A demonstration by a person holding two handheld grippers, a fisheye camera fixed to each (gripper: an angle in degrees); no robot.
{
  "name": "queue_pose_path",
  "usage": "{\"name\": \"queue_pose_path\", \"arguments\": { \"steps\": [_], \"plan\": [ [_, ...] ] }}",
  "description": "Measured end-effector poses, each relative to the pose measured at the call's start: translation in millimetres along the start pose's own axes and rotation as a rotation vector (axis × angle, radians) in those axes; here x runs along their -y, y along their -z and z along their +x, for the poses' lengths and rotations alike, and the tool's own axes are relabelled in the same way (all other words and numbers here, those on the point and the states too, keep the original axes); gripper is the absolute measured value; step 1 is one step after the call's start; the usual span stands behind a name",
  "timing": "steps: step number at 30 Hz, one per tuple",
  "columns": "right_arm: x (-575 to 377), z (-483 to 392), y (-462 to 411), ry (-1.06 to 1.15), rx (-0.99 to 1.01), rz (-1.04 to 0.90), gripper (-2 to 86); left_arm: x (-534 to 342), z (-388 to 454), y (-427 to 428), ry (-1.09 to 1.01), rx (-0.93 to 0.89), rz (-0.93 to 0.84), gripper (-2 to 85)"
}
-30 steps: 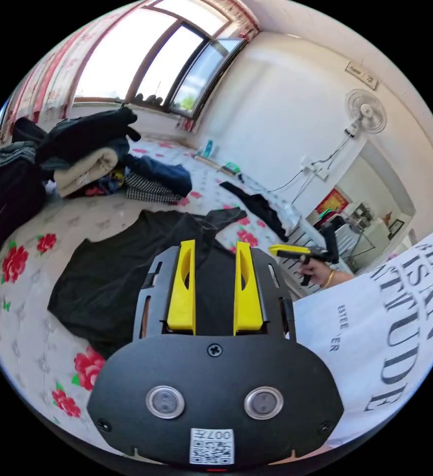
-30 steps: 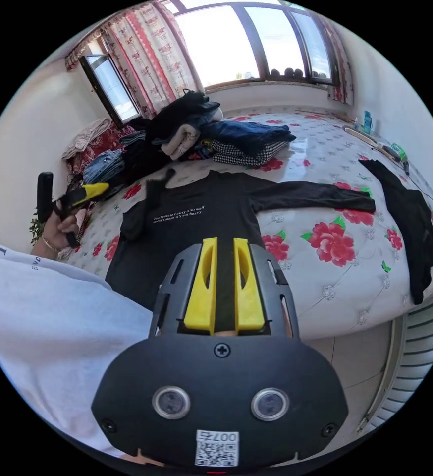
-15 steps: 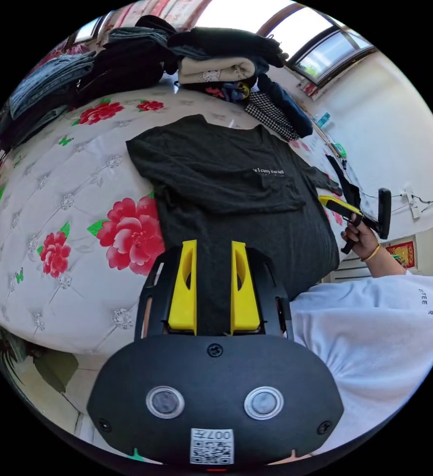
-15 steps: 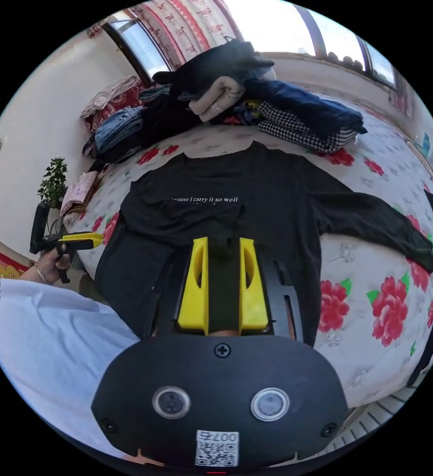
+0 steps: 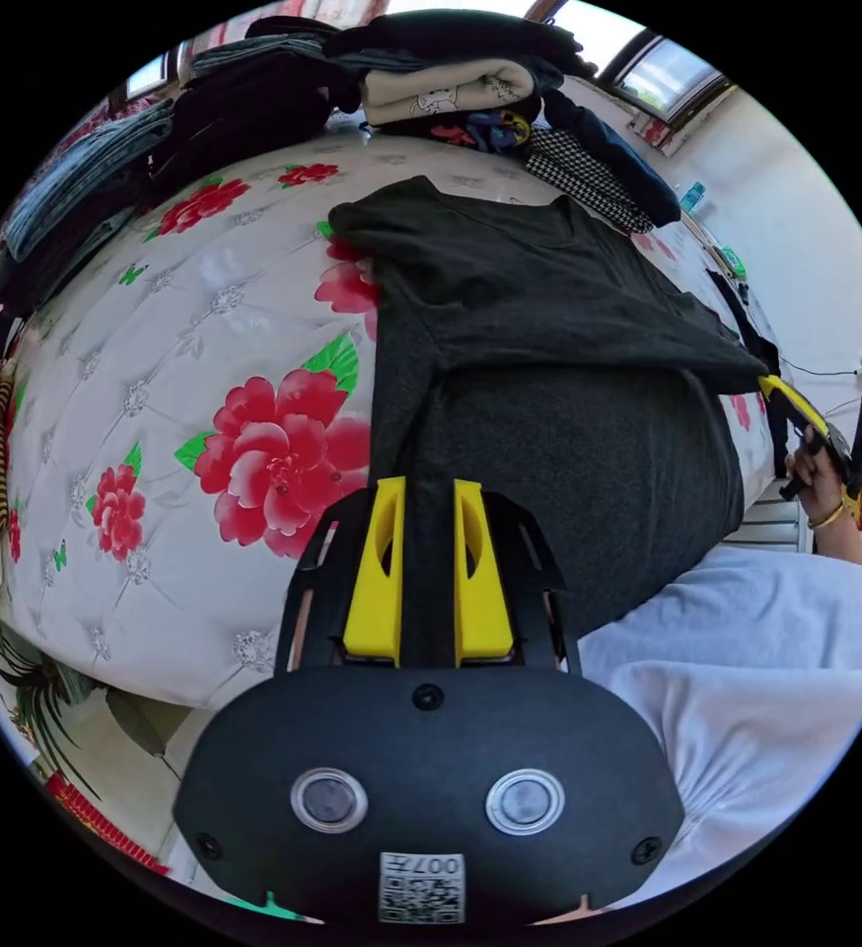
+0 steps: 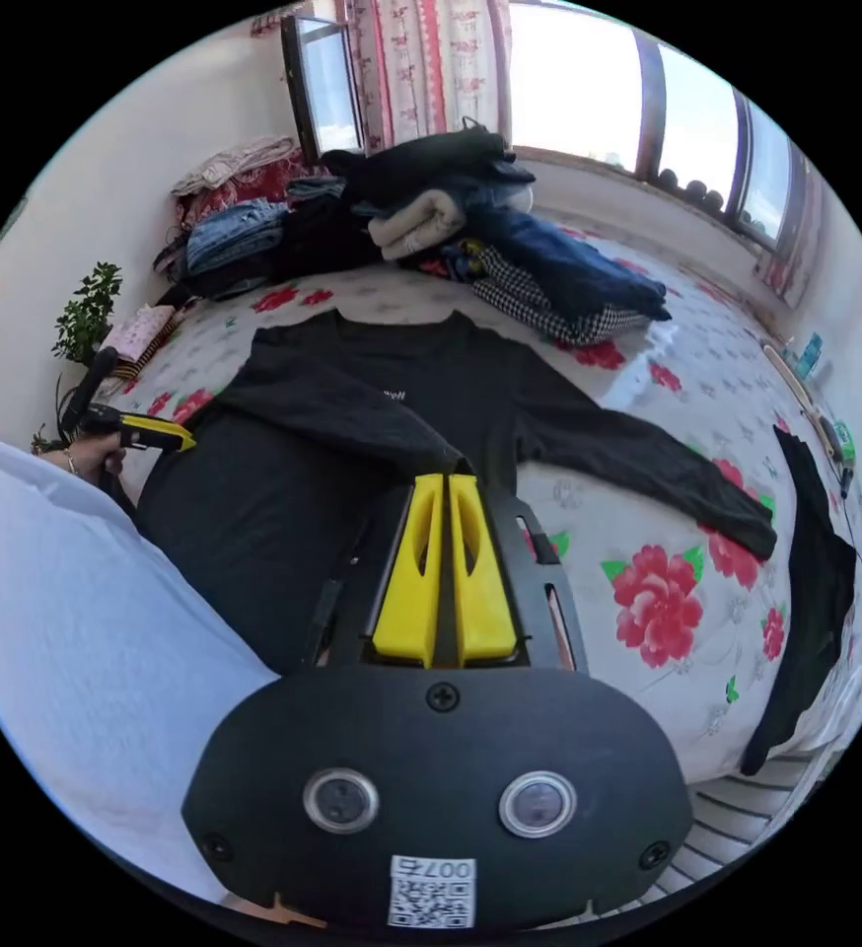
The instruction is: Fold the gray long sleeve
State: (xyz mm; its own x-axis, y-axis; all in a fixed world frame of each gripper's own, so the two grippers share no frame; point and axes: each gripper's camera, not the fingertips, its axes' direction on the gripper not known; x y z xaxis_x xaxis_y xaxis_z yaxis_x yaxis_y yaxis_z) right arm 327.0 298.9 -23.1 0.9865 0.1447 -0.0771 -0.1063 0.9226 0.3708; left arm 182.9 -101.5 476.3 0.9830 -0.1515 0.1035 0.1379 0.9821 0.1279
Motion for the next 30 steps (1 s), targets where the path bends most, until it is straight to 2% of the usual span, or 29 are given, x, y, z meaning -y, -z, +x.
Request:
{"name": "queue_pose_path", "arguments": {
  "steps": [2,4,8,13,18,26,29,30],
  "plan": [
    [-13.1,8.7,-19.1,-0.040,0.000,-0.097,-0.3,2.1,-2.3,-2.9,0.006,-0.005,-0.002,8.1],
    [-15.9,11.4,-23.3,-0.056,-0.004,-0.106,-0.3,5.0,-5.6,-4.8,0.013,-0.010,-0.012,8.2],
    [-12.9,20.9,-9.9,-0.081,-0.015,-0.038,-0.1,9.9,-14.2,0.4,0.016,-0.019,0.011,8.2],
    [-2.8,37.9,-6.8,-0.084,0.015,-0.034,0.5,25.8,-37.6,21.5,0.047,-0.083,0.121,8.2],
    [18.4,46.3,-13.7,-0.071,0.042,-0.014,1.2,86.0,-82.1,29.7,0.071,-0.136,0.158,8.7],
    [50.1,45.7,-54.5,-0.061,0.058,-0.127,1.7,191.6,-126.9,-1.5,0.039,-0.117,0.078,11.1],
    [48.7,53.2,-81.5,-0.063,0.036,-0.268,1.7,221.6,-131.7,-29.9,0.004,-0.022,-0.047,6.5],
    [47.2,54.4,-81.0,-0.060,0.033,-0.250,1.6,230.2,-131.8,-34.1,-0.027,0.019,-0.068,4.9]
  ]
}}
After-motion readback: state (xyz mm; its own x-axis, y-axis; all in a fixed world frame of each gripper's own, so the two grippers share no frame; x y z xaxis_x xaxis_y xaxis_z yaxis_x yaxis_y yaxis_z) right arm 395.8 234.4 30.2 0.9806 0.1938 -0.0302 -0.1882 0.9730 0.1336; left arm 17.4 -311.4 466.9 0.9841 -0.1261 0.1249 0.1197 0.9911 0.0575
